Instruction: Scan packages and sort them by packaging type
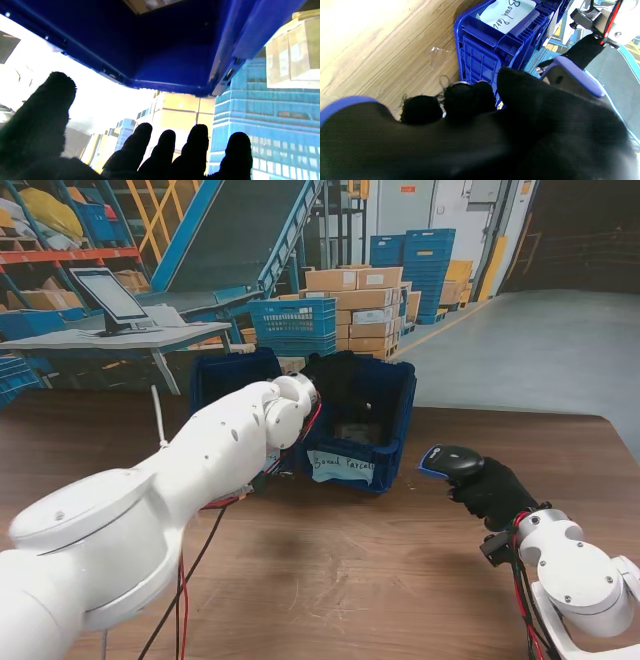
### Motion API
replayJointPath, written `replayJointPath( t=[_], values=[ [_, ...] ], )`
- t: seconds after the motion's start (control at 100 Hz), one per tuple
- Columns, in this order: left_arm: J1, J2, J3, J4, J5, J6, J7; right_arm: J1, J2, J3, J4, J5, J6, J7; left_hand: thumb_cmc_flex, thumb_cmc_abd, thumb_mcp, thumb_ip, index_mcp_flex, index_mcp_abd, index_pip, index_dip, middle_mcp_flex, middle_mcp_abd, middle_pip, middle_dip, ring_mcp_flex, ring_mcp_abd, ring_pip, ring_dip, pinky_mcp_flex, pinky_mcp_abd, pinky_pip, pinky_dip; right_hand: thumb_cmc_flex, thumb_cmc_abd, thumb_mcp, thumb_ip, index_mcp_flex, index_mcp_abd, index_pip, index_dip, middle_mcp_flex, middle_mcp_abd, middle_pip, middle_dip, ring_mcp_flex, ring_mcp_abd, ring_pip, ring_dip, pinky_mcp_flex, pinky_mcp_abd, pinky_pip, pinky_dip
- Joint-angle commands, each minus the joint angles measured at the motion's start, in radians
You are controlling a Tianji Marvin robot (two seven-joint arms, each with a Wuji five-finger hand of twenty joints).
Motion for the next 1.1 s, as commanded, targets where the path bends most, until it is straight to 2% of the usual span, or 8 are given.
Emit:
replayJointPath(
  t=[0.0, 0.15, 0.24, 0.35, 0.47, 0.51, 0.68, 1.09],
  values=[
    [0.011, 0.051, -0.015, -0.09, 0.007, 0.021, -0.032, -0.004, -0.007, -0.004, -0.015, -0.001, 0.004, 0.008, -0.004, 0.034, -0.013, -0.003, 0.022, -0.007, 0.008, 0.001, 0.015, 0.009, 0.0, -0.005, -0.003, 0.013, -0.003, -0.002, 0.001, -0.005, -0.026, 0.018, 0.097, 0.067, 0.123, 0.021, 0.04, -0.062, -0.004, 0.01, 0.012, 0.024, -0.008, 0.008, 0.024, 0.002, 0.029, 0.018, 0.01, 0.005, 0.061, 0.024],
    [0.091, 0.209, -0.091, -0.39, 0.063, 0.167, -0.105, -0.005, -0.009, -0.011, -0.024, -0.003, 0.003, -0.003, 0.015, 0.078, -0.053, 0.007, 0.053, -0.013, 0.021, 0.01, 0.042, 0.011, 0.014, -0.005, 0.011, 0.014, 0.001, -0.002, 0.012, -0.007, -0.022, 0.016, 0.096, 0.067, 0.122, 0.021, 0.04, -0.062, -0.004, 0.01, 0.012, 0.023, -0.008, 0.008, 0.024, 0.002, 0.029, 0.018, 0.01, 0.003, 0.06, 0.024],
    [0.159, 0.285, -0.165, -0.546, 0.095, 0.237, -0.148, -0.005, -0.01, -0.013, -0.028, -0.003, 0.005, -0.006, 0.029, 0.102, -0.086, 0.016, 0.071, -0.012, 0.029, 0.017, 0.058, 0.012, 0.02, -0.004, 0.012, 0.019, 0.001, -0.003, 0.015, -0.009, -0.021, 0.013, 0.097, 0.067, 0.123, 0.021, 0.04, -0.062, -0.005, 0.01, 0.011, 0.023, -0.008, 0.008, 0.024, 0.002, 0.029, 0.018, 0.009, 0.004, 0.06, 0.024],
    [0.251, 0.36, -0.256, -0.709, 0.154, 0.315, -0.203, -0.006, -0.01, -0.014, -0.033, -0.006, 0.006, -0.007, 0.029, 0.127, -0.102, 0.02, 0.088, -0.006, 0.036, 0.022, 0.077, 0.016, 0.026, -0.002, 0.015, 0.026, 0.003, -0.004, 0.019, -0.004, -0.021, 0.009, 0.096, 0.067, 0.122, 0.021, 0.039, -0.061, -0.005, 0.01, 0.012, 0.024, -0.009, 0.008, 0.024, 0.002, 0.029, 0.018, 0.008, 0.003, 0.06, 0.024],
    [0.352, 0.422, -0.355, -0.858, 0.227, 0.368, -0.271, -0.009, -0.011, -0.02, -0.044, -0.01, 0.007, -0.016, 0.032, 0.15, -0.125, 0.027, 0.095, 0.002, 0.035, 0.025, 0.079, 0.019, 0.024, -0.002, 0.01, 0.026, 0.001, -0.006, 0.017, -0.009, -0.024, 0.002, 0.097, 0.067, 0.122, 0.021, 0.04, -0.062, -0.005, 0.01, 0.012, 0.024, -0.009, 0.008, 0.024, 0.004, 0.029, 0.018, 0.009, 0.005, 0.061, 0.025],
    [0.389, 0.439, -0.39, -0.904, 0.253, 0.379, -0.289, -0.01, -0.012, -0.022, -0.048, -0.011, 0.006, -0.019, 0.048, 0.181, -0.181, 0.042, 0.095, 0.001, 0.028, 0.031, 0.079, 0.019, 0.024, -0.001, 0.007, 0.027, 0.002, -0.01, 0.019, -0.008, -0.027, -0.017, 0.097, 0.067, 0.122, 0.021, 0.04, -0.062, -0.005, 0.01, 0.011, 0.023, -0.009, 0.008, 0.024, 0.004, 0.03, 0.018, 0.007, 0.002, 0.06, 0.024],
    [0.556, 0.483, -0.535, -1.071, 0.336, 0.415, -0.334, -0.011, -0.016, -0.034, -0.066, -0.017, 0.005, -0.039, 0.045, 0.241, -0.186, 0.056, 0.098, -0.003, 0.032, 0.035, 0.074, 0.024, 0.02, -0.002, -0.004, 0.029, -0.003, -0.014, 0.012, -0.013, -0.03, -0.026, 0.097, 0.067, 0.122, 0.021, 0.041, -0.062, -0.005, 0.01, 0.012, 0.025, -0.009, 0.008, 0.024, 0.004, 0.029, 0.018, 0.009, 0.005, 0.061, 0.025],
    [0.897, 0.518, -0.802, -1.347, 0.462, 0.482, -0.356, -0.014, -0.02, -0.064, -0.1, -0.029, -0.003, -0.069, 0.116, 0.303, -0.27, 0.072, 0.106, 0.01, 0.029, 0.04, 0.074, 0.034, 0.013, -0.005, -0.019, 0.034, -0.007, -0.025, 0.008, -0.014, -0.038, -0.064, 0.097, 0.067, 0.121, 0.021, 0.04, -0.06, -0.006, 0.01, 0.012, 0.023, -0.009, 0.009, 0.024, 0.003, 0.029, 0.018, 0.009, 0.005, 0.06, 0.025]
  ],
)
